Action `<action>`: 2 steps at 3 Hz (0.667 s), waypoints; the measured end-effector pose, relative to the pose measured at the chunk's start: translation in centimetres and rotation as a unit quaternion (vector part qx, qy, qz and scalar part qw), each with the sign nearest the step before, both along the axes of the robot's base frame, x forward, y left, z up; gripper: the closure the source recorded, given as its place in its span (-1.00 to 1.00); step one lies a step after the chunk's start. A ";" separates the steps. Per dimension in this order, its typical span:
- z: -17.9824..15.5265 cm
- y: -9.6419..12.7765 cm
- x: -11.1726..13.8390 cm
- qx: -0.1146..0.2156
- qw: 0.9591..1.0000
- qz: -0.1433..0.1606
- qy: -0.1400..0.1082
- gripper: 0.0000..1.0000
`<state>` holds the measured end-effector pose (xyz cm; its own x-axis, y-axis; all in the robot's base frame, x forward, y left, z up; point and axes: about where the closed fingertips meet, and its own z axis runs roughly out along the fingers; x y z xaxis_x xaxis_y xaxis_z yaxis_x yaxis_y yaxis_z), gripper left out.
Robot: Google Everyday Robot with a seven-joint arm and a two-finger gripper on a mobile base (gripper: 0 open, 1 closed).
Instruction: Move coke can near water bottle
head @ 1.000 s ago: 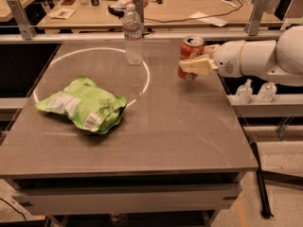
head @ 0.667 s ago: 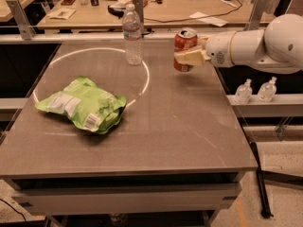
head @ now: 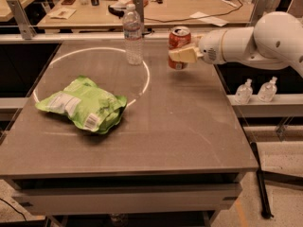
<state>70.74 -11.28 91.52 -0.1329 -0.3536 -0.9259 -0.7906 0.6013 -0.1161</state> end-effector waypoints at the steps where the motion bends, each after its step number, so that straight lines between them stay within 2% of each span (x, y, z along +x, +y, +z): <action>1: 0.0 1.1 2.3 0.000 1.000 -0.011 0.010 1.00; 2: 0.0 2.9 4.1 0.003 1.000 -0.015 0.022 1.00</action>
Offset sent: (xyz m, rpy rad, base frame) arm 0.0634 0.0435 0.0033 0.0119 0.0701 -0.0510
